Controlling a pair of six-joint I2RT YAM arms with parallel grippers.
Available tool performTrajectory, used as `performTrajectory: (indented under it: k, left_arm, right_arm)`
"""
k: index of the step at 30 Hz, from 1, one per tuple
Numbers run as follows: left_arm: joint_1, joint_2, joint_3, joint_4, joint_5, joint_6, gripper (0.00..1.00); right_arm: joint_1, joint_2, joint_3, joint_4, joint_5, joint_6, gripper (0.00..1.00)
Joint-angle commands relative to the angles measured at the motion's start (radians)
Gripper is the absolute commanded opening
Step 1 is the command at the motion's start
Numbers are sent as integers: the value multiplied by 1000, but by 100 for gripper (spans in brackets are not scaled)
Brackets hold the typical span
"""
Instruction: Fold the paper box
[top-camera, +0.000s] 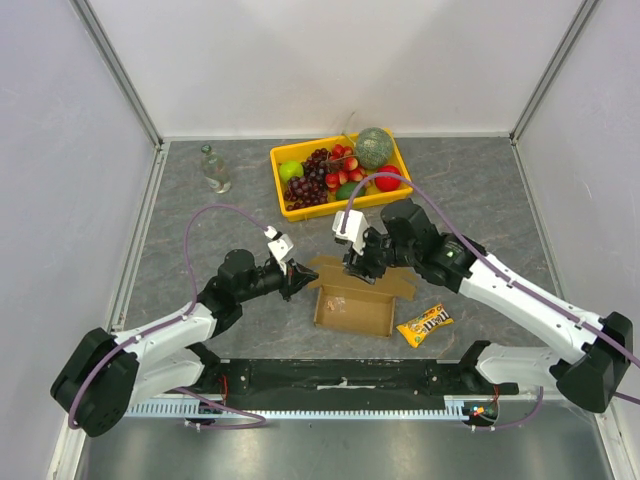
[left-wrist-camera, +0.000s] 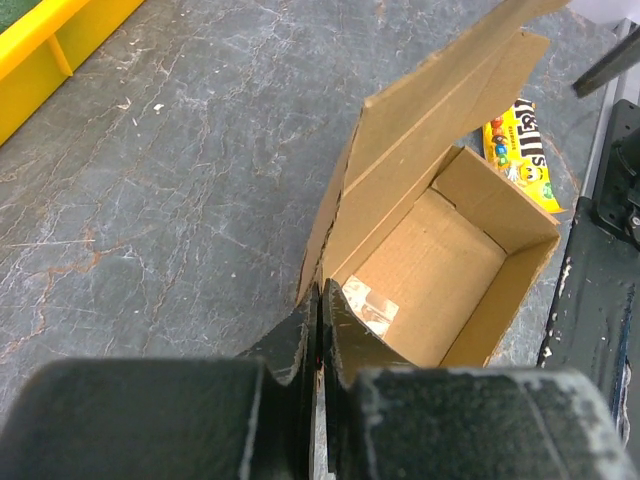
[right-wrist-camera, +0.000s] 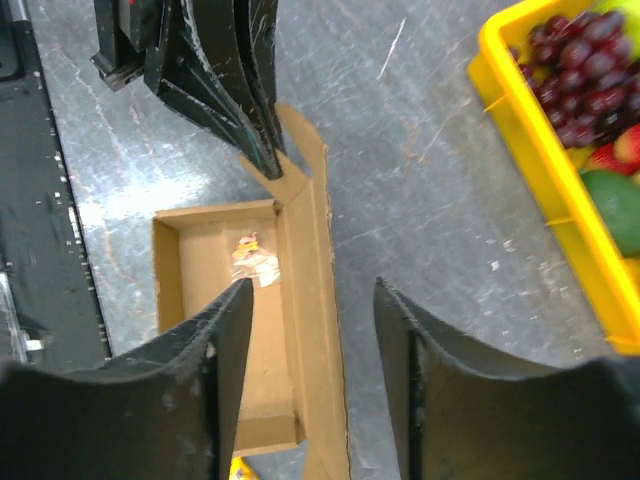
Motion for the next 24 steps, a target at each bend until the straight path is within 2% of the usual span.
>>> performTrajectory:
  k: [1,4,8,13,16,19,24]
  left_arm:
    - [5,5,10,29,-15,41,4]
    - [5,3,8,26,-18,41,3]
    - [6,-4,8,26,-19,41,3]
    - [5,-4,11,20,-25,49,3]
    - [5,2,16,17,-31,53,3]
    - [3,5,19,17,-38,55,2]
    - [5,6,19,20,-38,53,2]
  right_arm:
    - [3,-88,-18,110,32,78,65]
    - [-5,-157,-75,168,152,144,76]
    - [-44,-230,-110,136,338,275,83]
    - [-91,-373,-236,124,396,328,88]
    - [-101,-454,-302,125,486,387,86]
    - [-118,-506,-350,122,603,465,79]
    - [-134,-508,-405,125,579,532,74]
